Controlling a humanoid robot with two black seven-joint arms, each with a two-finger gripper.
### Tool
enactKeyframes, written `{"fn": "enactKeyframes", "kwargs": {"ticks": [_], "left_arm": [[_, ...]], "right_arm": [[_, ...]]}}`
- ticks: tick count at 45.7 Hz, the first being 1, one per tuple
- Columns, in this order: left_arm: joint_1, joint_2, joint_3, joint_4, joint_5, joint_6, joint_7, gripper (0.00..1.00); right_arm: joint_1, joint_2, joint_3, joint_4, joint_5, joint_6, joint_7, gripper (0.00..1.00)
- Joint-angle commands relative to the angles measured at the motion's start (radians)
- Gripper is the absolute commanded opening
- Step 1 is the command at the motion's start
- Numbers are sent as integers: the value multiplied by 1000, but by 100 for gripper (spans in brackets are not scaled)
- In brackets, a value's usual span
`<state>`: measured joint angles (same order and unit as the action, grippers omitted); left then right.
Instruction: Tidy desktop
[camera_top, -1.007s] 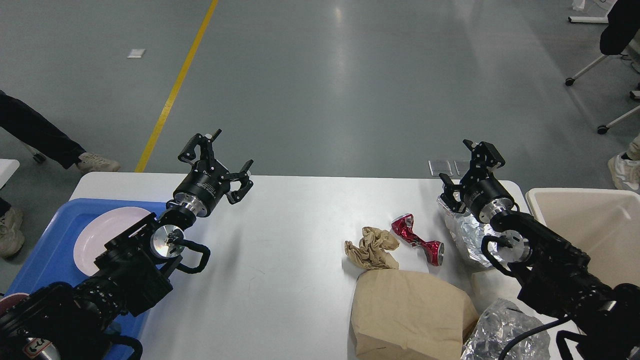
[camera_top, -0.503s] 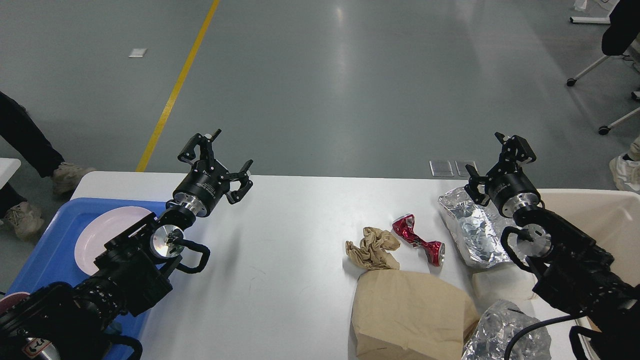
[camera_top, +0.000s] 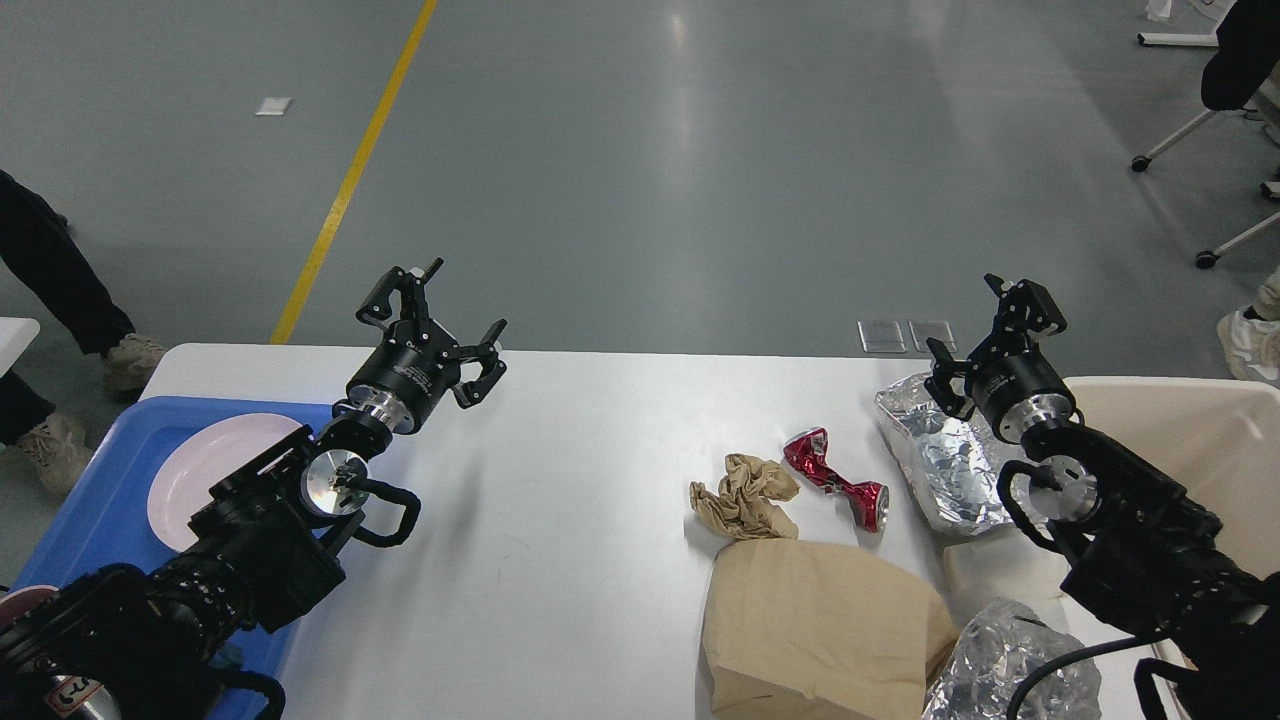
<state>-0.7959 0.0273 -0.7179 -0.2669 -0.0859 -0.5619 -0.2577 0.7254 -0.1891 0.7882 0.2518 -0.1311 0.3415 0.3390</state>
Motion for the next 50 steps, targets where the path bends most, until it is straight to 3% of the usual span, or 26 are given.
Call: {"fn": "enactKeyframes", "kwargs": {"ticks": [1,26,50], "left_arm": [[1,-1,0,0,0,0,0,97],[1,-1,0,0,0,0,-2,97],[1,-1,0,0,0,0,-2,97]], "right_arm": [[-9,-3,-3,0,-1,-1,0,100],[-14,-10,6,0,1,-1,0,100],[141,-30,-17,7,1,8,2,100]]}}
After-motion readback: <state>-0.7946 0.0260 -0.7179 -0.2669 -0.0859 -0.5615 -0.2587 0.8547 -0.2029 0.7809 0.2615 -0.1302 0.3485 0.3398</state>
